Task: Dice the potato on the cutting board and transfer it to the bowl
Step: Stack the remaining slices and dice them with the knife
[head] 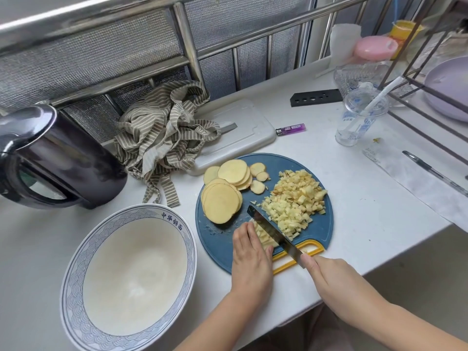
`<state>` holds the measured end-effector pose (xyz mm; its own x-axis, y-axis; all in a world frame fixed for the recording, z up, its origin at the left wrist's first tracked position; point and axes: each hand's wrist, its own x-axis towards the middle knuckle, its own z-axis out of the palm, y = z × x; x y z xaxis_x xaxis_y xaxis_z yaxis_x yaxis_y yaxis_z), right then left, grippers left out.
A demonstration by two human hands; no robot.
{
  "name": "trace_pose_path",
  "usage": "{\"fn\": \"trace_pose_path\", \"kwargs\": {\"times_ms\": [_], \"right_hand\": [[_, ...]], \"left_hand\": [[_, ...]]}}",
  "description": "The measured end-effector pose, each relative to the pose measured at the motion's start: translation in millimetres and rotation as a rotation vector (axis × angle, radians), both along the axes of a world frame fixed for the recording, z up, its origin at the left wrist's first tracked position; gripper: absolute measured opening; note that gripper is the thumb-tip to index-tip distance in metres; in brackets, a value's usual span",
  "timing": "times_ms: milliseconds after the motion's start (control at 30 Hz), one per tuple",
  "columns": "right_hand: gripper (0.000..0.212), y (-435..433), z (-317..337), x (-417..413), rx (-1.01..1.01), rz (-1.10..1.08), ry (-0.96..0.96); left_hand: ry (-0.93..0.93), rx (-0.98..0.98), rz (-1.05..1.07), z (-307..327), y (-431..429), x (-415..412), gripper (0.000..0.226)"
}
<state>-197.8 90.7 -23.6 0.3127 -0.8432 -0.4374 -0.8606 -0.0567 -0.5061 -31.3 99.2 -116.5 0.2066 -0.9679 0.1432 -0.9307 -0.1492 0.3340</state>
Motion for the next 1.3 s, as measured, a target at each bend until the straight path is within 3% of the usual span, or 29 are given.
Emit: {"fn": "trace_pose_path", "kwargs": {"times_ms": [633,833,1067,1300], "right_hand": [[0.054,0,-14,7,0.028,-0.077,0.023],[0.045,10,-15,19,-0.045,-0.053,0.108],[0.05,19,-14,32,-0.146,0.067,0.279],[0.052,16,-20,26,-0.16,0.041,0.237]], "left_hand": [[-0.028,0.003,-0.027,0,-4,1,0.061],[-0.068,0.035,-0.031,-2,-5,2,0.064],[-0.154,0.066,-0.03,-1,-4,4,0.067],[-0.141,0.028,0.009,3,-3,-2,0.065]]}}
